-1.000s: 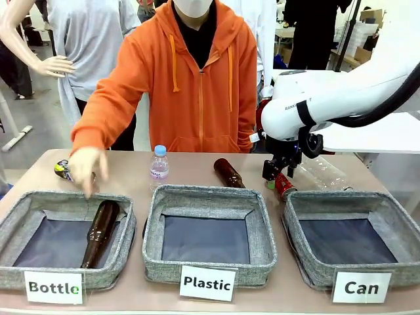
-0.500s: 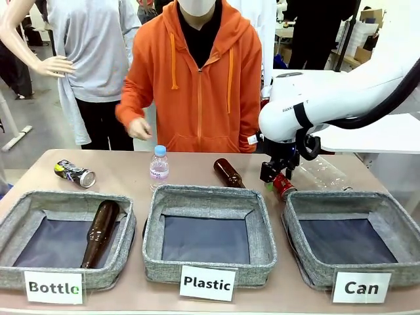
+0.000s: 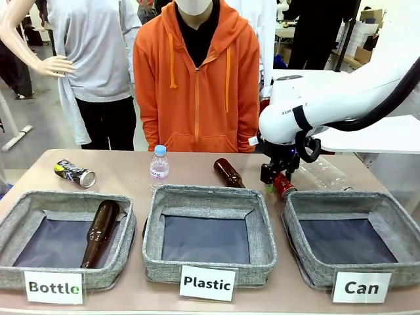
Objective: Sort the can waste into the basket.
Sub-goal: Pick up the can waste from the table and place it in the right Fabric basket.
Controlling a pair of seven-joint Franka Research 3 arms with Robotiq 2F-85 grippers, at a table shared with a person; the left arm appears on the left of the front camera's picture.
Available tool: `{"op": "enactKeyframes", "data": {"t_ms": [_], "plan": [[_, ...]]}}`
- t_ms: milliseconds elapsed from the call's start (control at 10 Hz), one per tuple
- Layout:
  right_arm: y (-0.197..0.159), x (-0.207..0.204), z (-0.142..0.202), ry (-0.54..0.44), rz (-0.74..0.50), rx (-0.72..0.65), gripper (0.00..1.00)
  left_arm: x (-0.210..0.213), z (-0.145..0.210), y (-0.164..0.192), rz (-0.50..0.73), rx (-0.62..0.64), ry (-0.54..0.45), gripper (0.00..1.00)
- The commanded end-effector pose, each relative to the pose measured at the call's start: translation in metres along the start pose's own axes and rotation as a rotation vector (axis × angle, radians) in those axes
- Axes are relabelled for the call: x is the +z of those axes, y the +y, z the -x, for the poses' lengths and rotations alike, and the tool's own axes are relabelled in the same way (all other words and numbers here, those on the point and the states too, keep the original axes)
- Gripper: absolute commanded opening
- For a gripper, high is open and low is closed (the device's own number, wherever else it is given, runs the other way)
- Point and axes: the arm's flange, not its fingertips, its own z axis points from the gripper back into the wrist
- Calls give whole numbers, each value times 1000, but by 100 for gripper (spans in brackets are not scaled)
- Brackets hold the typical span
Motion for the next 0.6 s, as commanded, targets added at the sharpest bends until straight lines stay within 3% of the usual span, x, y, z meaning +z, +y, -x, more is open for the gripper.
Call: {"op": "enactKeyframes", "data": {"t_ms": [0,100,200,500], "plan": [[4,2,-4,-4,21,4,0,4,1,-3,7,8,14,100],[5,1,-5,3,22,2,35,4,1,-3,7,8,14,100],[4,2,-7,4,21,-9,0,4,1,-3,7,8,14,100],[9,18,3,-14,48,19,0,4,1,-3,7,8,14,100]]}}
